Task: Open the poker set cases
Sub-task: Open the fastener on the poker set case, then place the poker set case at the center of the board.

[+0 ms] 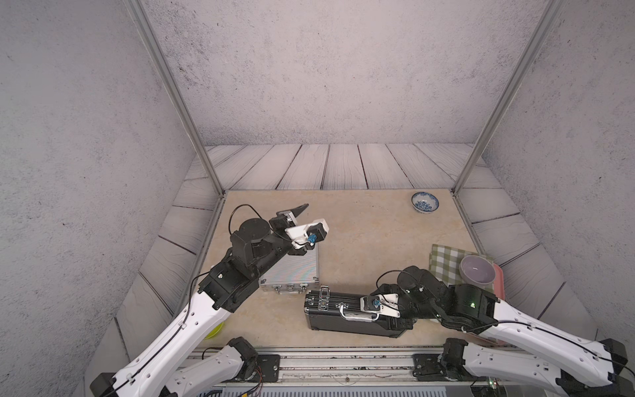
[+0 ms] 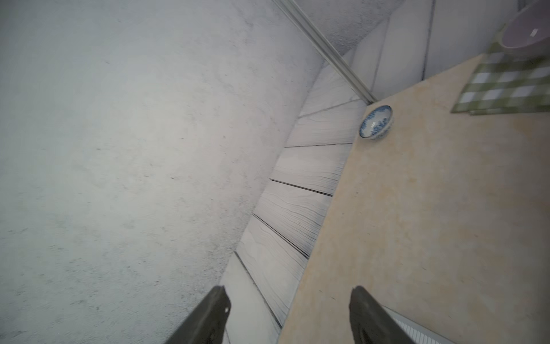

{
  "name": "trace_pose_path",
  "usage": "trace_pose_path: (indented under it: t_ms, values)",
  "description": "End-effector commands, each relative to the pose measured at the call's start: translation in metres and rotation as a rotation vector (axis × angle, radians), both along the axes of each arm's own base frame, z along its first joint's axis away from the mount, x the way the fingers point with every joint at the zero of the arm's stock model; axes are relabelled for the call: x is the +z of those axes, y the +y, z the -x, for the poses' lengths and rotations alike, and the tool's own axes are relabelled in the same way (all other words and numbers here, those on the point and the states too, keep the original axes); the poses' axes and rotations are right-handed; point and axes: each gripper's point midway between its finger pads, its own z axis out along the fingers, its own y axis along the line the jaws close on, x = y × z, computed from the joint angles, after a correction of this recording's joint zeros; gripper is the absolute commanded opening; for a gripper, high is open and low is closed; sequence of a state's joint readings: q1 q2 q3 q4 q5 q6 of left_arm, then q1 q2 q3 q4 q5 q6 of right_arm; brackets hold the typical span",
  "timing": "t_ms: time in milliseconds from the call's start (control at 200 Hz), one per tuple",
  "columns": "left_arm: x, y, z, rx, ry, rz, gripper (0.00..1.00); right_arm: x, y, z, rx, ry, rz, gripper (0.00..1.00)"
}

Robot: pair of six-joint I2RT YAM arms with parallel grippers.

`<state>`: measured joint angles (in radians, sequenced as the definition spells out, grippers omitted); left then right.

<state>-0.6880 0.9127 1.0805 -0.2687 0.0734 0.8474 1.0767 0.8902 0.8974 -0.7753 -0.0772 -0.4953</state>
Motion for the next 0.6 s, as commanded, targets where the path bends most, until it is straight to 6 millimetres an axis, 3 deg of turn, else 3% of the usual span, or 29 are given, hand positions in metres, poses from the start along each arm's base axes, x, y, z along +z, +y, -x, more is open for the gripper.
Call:
trace_pose_path:
  t_ms: [0,165,315,460,596]
  values:
    - [-0.067,-0.003,0.033,-0.128,0.242,-0.109,0.72,-0.021,-0.038,-0.039,-0.133,-0.184,0.219,0.09]
    - [-0.093,-0.010,0.057,-0.253,0.340,-0.150,0.82,-0.012,-0.041,-0.062,-0.162,-0.262,0.242,0.09]
    - [-0.110,-0.024,0.058,-0.313,0.417,-0.172,0.84,0.000,-0.033,-0.083,-0.163,-0.407,0.212,0.09]
    - [-0.122,-0.033,0.053,-0.331,0.451,-0.167,0.82,-0.012,-0.030,-0.095,-0.181,-0.469,0.233,0.09]
    - [-0.116,-0.033,0.037,-0.259,0.411,-0.082,0.80,-0.029,-0.037,-0.093,-0.174,-0.487,0.248,0.10]
